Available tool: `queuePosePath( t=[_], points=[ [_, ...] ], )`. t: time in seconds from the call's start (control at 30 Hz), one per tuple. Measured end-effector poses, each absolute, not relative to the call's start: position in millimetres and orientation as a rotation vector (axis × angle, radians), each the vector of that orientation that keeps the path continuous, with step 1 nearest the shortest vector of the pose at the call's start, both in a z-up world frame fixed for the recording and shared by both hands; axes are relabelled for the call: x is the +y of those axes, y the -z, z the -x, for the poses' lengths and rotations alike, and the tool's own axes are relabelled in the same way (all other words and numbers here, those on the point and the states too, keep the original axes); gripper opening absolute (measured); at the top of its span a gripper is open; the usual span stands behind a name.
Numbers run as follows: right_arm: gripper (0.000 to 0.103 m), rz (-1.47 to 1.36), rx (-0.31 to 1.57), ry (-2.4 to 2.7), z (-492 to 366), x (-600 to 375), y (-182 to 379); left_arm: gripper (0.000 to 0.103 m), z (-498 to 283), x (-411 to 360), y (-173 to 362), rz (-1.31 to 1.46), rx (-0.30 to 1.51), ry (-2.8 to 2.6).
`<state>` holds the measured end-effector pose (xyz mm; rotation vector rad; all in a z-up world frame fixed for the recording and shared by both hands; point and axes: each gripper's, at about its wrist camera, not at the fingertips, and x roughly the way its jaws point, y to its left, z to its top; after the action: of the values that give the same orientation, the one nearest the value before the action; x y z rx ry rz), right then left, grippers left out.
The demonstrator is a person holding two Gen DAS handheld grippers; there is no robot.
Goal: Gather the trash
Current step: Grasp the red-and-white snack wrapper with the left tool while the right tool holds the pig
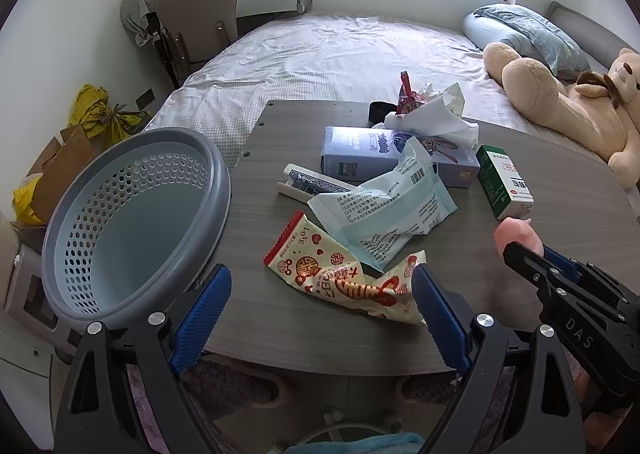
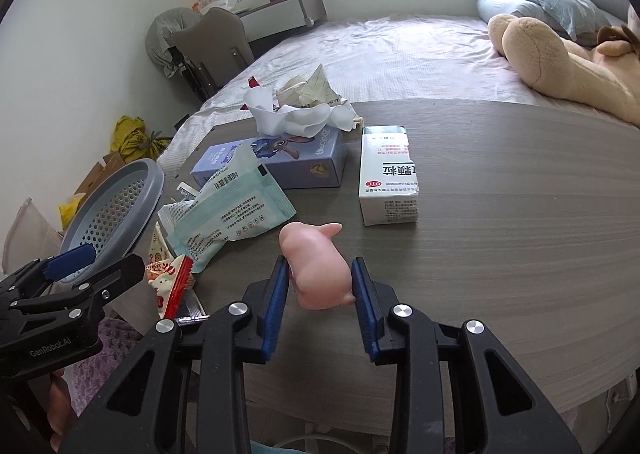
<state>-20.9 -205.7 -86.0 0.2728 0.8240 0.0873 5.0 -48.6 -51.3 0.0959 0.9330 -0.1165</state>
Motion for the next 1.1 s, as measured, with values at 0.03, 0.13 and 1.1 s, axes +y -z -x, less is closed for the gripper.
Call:
queuePosePath(
  t=[0.03,0.13,1.1],
  points=[
    [0.032,-0.275,0.819,-0.088,23.0,-207.4,85.8,0.087,-3.6,-49.6,51.6,-0.088,0.937,0.119],
    [0.032,-0.290,0.807,-0.091,28.0,-213.9,85.0,0.087,-0.1,-55.5,53.0,-0.088,0.946,0.127],
    [0.032,-0.326,0.769,-0.095,42.0,-226.3,79.7,0.013,7.9,-52.3,59.1,-0.052,0.943,0.150]
  ],
)
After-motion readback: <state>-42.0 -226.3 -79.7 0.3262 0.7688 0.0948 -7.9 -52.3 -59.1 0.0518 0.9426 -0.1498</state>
